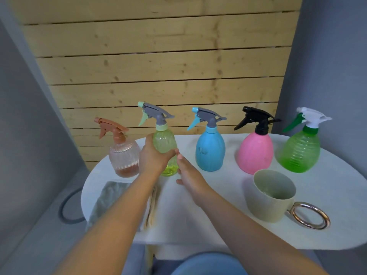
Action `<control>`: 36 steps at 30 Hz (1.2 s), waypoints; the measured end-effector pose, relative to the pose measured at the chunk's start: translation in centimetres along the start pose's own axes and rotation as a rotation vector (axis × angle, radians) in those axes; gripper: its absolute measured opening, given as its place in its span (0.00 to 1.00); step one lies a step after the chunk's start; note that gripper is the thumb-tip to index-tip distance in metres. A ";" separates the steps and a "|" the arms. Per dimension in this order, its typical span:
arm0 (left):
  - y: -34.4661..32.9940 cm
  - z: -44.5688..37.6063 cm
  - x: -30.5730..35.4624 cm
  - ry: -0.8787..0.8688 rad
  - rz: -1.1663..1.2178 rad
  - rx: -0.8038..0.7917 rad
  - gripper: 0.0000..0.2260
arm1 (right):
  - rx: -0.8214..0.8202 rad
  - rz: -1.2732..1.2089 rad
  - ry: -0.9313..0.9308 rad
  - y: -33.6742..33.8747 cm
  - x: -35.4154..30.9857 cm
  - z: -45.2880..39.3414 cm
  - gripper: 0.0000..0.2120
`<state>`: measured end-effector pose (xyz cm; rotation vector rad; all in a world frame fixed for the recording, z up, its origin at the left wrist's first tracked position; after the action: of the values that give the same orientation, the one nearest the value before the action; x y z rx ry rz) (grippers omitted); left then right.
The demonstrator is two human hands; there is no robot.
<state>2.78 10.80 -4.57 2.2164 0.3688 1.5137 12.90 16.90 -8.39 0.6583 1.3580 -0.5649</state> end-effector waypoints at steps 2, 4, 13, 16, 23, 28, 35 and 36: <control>0.2 0.3 0.1 0.001 0.012 -0.018 0.38 | 0.002 -0.012 -0.002 0.2 -0.1 0.3 0.20; 0.4 0.9 0.3 0.011 0.051 -0.028 0.41 | 0.026 -0.017 -0.006 0.3 -0.2 0.7 0.21; 0.0 7.7 5.5 -0.352 0.140 0.140 0.16 | 0.500 -0.042 0.039 7.6 -2.0 4.6 0.09; -2.6 7.5 7.1 -0.130 0.096 -0.165 0.16 | 0.486 0.063 0.079 9.8 -3.0 5.3 0.15; -7.6 5.0 7.1 0.046 0.159 -0.324 0.34 | 0.412 0.017 0.013 11.3 -1.7 3.8 0.16; -9.3 4.6 6.3 -0.048 0.147 -0.273 0.33 | 0.476 -0.025 -0.014 10.6 -0.4 2.6 0.09; -3.7 8.1 7.1 -0.130 0.102 -0.189 0.35 | 0.499 0.004 0.097 12.3 -4.9 6.3 0.18; -2.6 9.1 7.3 -0.144 0.070 -0.207 0.35 | 0.493 0.000 0.129 12.3 -5.6 7.0 0.18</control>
<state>13.98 14.57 -2.75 2.1758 0.0868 1.3499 25.70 20.47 -1.02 1.1089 1.3452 -0.8819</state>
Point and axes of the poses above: each hand's wrist, its own z-axis away from the middle knuckle, its own y-axis out of the back of the hand, x = y × z, the point moved 4 cm from there along -z, towards the middle knuckle, and after that the axes turned 13 degrees about x, right-handed, at the moved point
